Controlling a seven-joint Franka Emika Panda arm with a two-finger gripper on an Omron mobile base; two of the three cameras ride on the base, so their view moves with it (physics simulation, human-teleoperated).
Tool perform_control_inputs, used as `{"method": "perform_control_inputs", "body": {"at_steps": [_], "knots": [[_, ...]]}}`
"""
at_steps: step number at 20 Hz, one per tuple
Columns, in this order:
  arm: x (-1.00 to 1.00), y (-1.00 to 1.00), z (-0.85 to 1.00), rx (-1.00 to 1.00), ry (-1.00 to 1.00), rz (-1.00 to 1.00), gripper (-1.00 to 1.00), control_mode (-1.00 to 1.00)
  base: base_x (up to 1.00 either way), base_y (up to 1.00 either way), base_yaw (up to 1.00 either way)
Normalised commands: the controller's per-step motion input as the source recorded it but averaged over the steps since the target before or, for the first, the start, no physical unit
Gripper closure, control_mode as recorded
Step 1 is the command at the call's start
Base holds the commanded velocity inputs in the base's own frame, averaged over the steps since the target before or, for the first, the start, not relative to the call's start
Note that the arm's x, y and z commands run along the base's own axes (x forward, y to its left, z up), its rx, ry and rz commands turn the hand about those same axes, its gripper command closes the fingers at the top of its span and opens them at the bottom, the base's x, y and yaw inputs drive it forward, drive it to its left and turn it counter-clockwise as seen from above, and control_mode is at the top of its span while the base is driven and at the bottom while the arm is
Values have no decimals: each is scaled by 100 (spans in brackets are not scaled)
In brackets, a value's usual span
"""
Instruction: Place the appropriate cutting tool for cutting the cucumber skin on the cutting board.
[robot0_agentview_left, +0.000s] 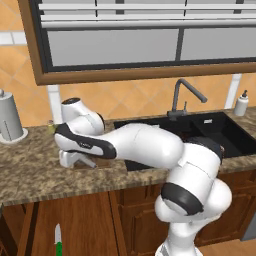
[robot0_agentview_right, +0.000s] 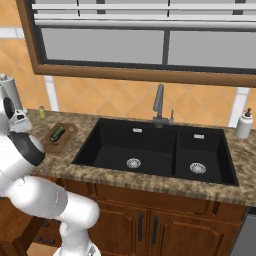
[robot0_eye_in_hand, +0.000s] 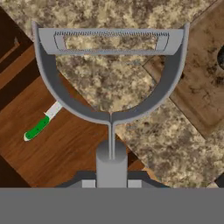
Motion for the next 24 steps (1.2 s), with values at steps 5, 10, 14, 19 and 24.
{"method": "perform_control_inputs", "body": {"at_steps": [5,10,14,19,24], "knots": [[93,0,-48,0,0,0,100,-100,0,0,0],[86,0,-50,0,0,0,100,-100,0,0,0],[79,0,-49,0,0,0,100,-100,0,0,0],[65,0,-52,0,0,0,100,-100,0,0,0],[37,2,-38,0,0,0,100,-100,0,0,0]]}}
